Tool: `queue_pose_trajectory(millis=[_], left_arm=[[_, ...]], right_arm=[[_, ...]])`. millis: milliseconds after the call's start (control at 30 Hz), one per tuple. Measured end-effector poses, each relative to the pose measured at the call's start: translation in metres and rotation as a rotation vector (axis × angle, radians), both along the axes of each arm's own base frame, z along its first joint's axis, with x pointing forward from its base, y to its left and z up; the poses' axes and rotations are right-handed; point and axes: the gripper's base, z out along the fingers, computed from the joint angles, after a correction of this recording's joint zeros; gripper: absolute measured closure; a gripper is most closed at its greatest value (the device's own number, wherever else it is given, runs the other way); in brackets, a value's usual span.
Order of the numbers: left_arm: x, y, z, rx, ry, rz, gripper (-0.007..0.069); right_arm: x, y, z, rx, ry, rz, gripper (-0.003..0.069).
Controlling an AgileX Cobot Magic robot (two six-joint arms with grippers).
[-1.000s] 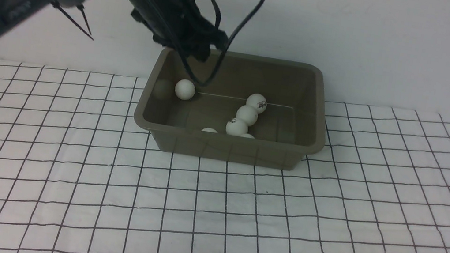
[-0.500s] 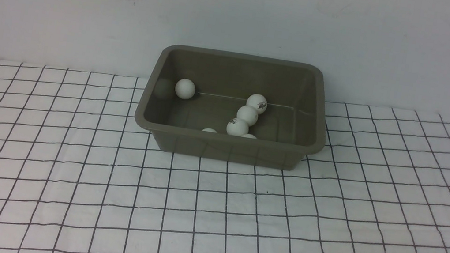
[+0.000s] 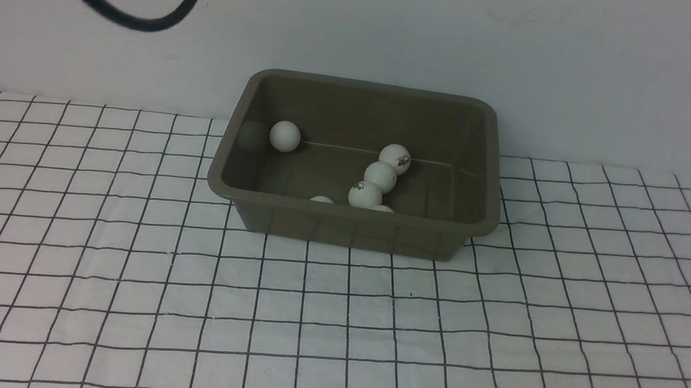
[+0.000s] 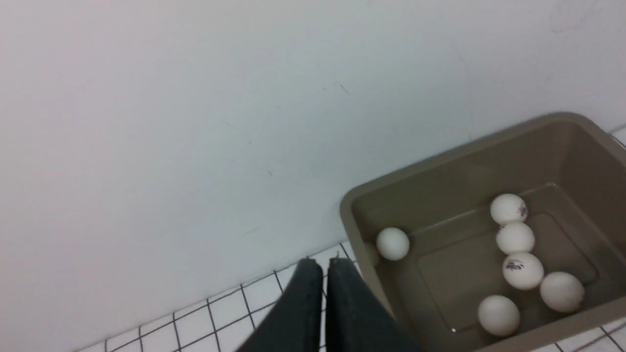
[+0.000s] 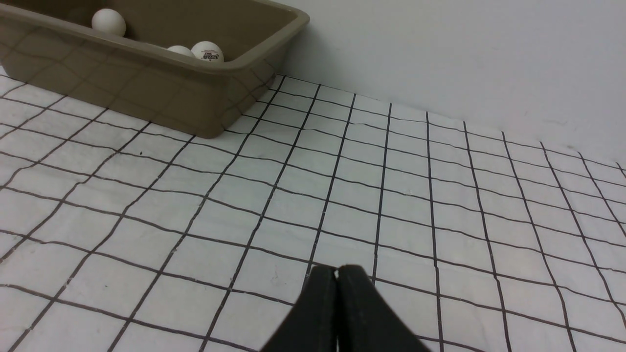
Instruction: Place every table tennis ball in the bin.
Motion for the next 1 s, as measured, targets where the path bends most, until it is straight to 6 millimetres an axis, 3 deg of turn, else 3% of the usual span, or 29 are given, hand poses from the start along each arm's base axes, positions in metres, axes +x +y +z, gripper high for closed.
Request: queue_pose_trajectory(millis=[200, 267, 433, 567, 767, 1000], left_arm=[[-0.058, 0.05, -0.077, -0.184, -0.045, 0.21, 0.0629], [-0.088, 0.067, -0.122, -0.256, -0.032, 0.318, 0.0629], [-0.139, 0.076, -0.181, -0.285, -0.123, 0.381, 0.0629], [-0.169, 0.077, -0.215, -0.295, -0.214, 0.409, 0.0629], [-0.187, 0.075, -0.246, -0.307, -0.278, 0.411, 0.0629], [-0.191, 0.075, -0.252, -0.309, -0.289, 0.416, 0.0629]], right_arm=[[0.0, 0.0, 0.0, 0.0, 0.0, 0.0, 0.0676], [0.0, 0.0, 0.0, 0.0, 0.0, 0.0, 0.0676], [0.0, 0.0, 0.0, 0.0, 0.0, 0.0, 0.0676], [0.0, 0.0, 0.0, 0.0, 0.0, 0.0, 0.0676], [0.0, 0.0, 0.0, 0.0, 0.0, 0.0, 0.0676], [0.0, 0.0, 0.0, 0.0, 0.0, 0.0, 0.0676]])
